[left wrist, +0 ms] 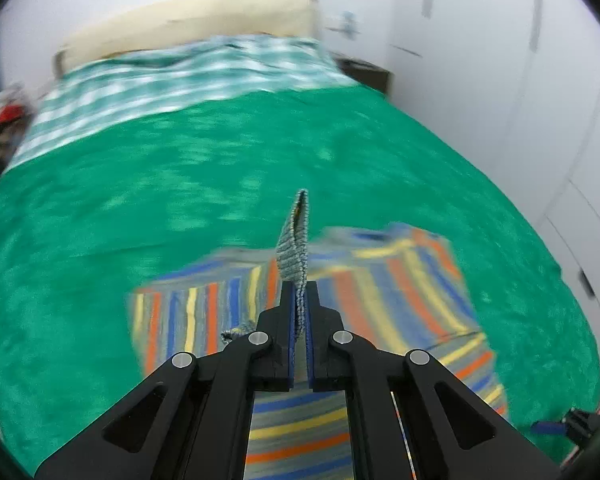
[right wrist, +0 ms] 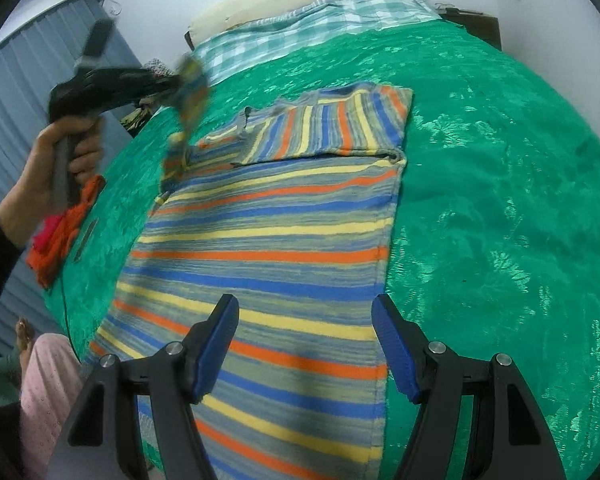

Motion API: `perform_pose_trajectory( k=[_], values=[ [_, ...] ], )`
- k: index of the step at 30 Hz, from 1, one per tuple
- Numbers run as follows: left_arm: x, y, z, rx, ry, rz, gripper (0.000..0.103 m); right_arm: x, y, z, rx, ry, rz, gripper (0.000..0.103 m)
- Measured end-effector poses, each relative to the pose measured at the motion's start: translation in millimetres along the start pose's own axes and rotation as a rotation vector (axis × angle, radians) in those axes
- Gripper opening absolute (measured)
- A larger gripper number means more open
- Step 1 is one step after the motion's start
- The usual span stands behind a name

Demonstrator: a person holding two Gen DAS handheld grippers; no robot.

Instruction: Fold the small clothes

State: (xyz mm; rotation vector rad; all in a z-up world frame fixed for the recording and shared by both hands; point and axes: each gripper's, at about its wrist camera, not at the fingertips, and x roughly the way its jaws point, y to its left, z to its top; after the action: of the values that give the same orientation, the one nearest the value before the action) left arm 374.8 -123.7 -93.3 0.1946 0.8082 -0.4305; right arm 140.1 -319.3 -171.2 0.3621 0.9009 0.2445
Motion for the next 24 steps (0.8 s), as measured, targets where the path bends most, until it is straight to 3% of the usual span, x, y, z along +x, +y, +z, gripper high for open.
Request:
perform_pose_trajectory(
  k=[1,2,3,4,6,7,10,12,13,14,15,16,17,19,21,24],
  values=[
    [17,-18,-4,0.024,0.036,-0.036,0.012,0,-1,0,0.001,0.002,-0.003,0.069],
    [36,-29,-9,0.044,0.095,-0.067,0.040,0,-1,0,0.000,0.005,-0.005,0.069],
    [58,-39,-21,0.061,0.198,-0.088,0.057,0,-1,0,-0.002,0.007,-0.008,0.069],
    [63,-45,-28,0.062,0.228,-0.088,0.066,-1,-1,0,-0.006,0.006,-0.010,0.069],
    [62,-33,-43,0.026,0.210,-0.096,0.069,-4,-1,0,-0.013,0.001,-0.012,0.069],
    [58,-18,-47,-0.020,0.196,-0.091,0.076,-5,-2,0,-0.013,-0.002,-0.013,0.069],
    [48,36,-58,-0.176,0.149,-0.013,0.082,-5,-7,1,0.002,0.004,-0.012,0.069],
    [56,69,-71,-0.221,0.200,0.157,0.072,-2,-12,1,0.012,0.016,-0.013,0.069],
    [62,88,-83,-0.241,0.264,0.258,0.052,-1,-15,3,0.020,0.021,-0.028,0.069],
    [62,107,-94,-0.278,0.300,0.283,0.042,-1,-17,4,0.027,0.020,-0.050,0.069],
    [51,121,-102,-0.326,0.283,0.247,0.043,-3,-21,5,0.034,0.016,-0.082,0.069],
    [29,136,-109,-0.377,0.255,0.238,0.054,-6,-28,9,0.042,0.010,-0.150,0.069],
    [11,143,-115,-0.393,0.225,0.240,0.077,-9,-32,12,0.041,0.005,-0.206,0.069],
    [-33,154,-131,-0.368,0.125,0.253,0.103,-11,-49,23,0.057,-0.009,-0.386,0.082],
    [-55,167,-147,-0.326,0.069,0.363,0.103,-5,-73,35,0.138,-0.003,-0.502,0.085],
    [-35,195,-173,-0.361,0.141,0.467,0.102,25,-104,53,0.188,-0.006,-0.605,0.087]
  ],
)
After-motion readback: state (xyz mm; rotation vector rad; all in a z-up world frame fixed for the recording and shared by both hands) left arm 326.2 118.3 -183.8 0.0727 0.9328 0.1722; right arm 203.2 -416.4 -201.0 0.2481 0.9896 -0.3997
